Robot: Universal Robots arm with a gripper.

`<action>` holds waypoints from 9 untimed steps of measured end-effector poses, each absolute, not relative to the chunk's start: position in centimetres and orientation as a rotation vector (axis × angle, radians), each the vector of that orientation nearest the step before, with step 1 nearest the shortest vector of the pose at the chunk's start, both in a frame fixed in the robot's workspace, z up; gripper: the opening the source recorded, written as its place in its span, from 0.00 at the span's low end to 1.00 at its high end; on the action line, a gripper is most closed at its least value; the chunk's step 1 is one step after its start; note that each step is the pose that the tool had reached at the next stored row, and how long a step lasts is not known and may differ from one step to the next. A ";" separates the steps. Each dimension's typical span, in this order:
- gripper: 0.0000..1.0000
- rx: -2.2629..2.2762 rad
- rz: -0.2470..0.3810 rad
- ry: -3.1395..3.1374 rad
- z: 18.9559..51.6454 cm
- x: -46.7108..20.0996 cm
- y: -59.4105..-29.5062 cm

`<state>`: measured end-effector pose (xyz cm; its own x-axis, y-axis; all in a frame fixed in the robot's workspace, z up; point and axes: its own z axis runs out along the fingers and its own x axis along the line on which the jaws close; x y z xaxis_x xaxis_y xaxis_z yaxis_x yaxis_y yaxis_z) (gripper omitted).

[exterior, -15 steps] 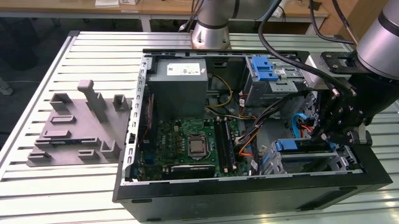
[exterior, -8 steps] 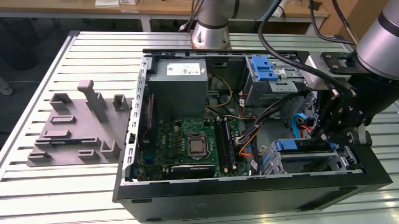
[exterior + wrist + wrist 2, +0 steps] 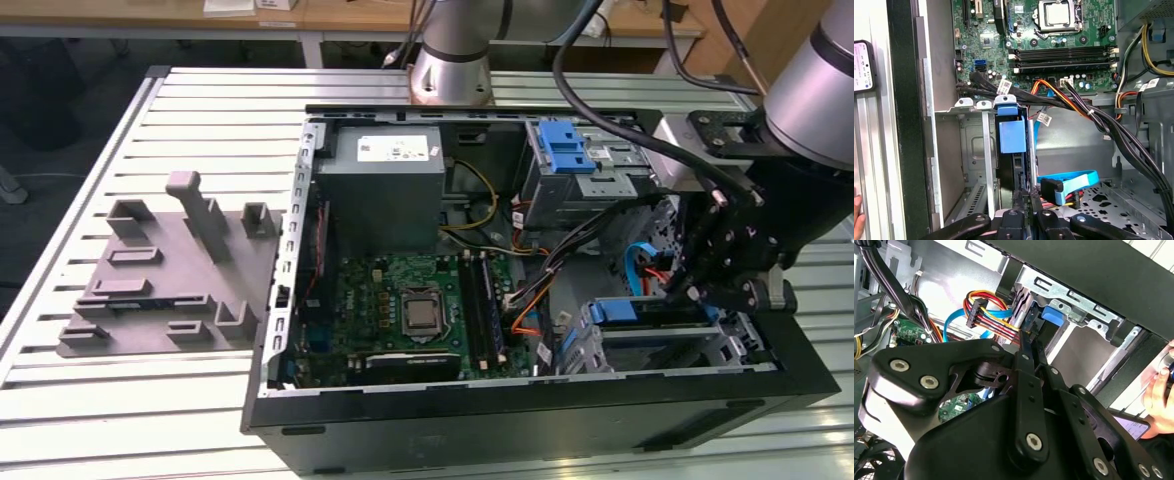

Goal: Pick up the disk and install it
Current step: 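Insert the first disk wire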

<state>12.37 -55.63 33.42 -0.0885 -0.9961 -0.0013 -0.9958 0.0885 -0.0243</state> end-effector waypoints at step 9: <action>0.16 -2.109 -0.026 2.305 33.5 12.4 -55.7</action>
<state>12.40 -55.73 33.46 -0.0884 -0.9961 -0.0012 -0.9958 0.0884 -0.0239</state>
